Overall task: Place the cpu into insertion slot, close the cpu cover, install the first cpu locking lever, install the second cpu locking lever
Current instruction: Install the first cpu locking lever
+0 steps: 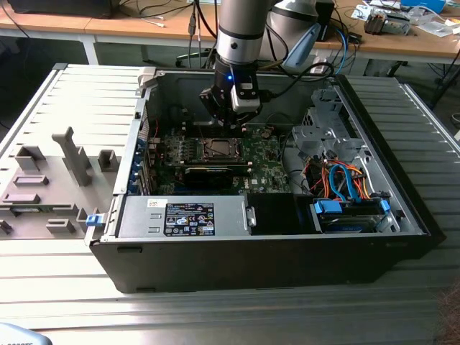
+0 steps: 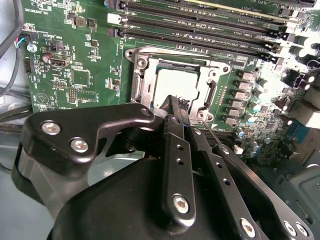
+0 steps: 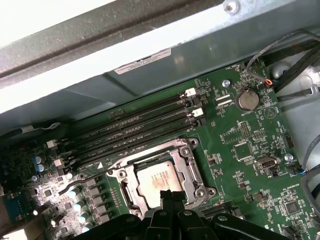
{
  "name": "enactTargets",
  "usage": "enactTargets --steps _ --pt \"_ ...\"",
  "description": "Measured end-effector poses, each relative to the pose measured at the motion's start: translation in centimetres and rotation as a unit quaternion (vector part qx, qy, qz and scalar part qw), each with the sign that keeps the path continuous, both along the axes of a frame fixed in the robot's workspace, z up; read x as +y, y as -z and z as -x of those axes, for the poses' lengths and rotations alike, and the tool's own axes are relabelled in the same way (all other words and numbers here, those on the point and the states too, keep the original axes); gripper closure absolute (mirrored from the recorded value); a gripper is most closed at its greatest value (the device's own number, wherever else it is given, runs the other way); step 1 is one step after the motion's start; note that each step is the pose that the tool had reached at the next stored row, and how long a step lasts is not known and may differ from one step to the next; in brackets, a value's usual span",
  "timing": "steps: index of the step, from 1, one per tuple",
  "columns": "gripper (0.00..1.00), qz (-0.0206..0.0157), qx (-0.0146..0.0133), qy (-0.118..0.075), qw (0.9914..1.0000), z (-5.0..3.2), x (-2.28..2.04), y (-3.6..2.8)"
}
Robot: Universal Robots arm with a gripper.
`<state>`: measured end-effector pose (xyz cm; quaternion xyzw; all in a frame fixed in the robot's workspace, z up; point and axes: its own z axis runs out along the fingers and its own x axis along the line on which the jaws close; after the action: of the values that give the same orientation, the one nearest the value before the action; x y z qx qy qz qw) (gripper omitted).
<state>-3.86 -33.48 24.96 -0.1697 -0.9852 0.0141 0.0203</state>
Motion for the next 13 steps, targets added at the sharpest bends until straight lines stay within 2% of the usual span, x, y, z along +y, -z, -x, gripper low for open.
enactTargets --steps 13 --pt "0.89 0.0 0.0 -0.009 0.99995 0.0 0.0 0.0"
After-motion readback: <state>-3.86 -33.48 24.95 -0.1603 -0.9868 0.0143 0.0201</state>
